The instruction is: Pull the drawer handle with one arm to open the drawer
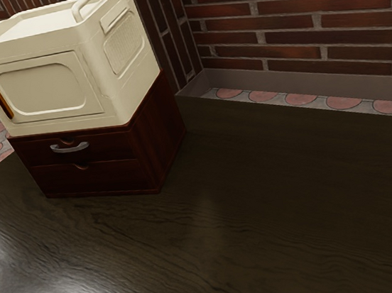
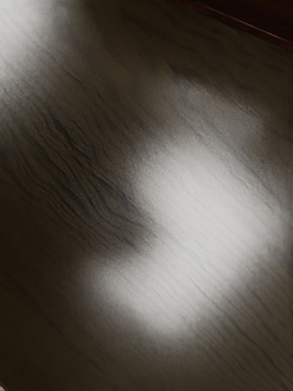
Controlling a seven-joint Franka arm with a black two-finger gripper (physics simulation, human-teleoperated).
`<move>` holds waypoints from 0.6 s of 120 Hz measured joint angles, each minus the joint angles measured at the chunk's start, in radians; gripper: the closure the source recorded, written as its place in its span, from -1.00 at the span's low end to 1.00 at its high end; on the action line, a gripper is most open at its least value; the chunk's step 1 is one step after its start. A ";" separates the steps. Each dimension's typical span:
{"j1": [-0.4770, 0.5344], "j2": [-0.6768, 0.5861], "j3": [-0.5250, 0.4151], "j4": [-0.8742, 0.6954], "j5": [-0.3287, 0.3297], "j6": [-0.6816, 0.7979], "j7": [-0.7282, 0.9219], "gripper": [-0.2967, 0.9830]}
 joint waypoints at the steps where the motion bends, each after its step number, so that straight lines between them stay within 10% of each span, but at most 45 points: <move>1: 0.002 0.000 0.000 -0.003 -0.005 0.008 0.011 -0.53; 30: 0.044 0.040 0.006 -0.038 -0.133 0.186 0.308 -0.54; 72: 0.041 -0.025 -0.002 -0.205 -0.098 0.432 0.597 -0.51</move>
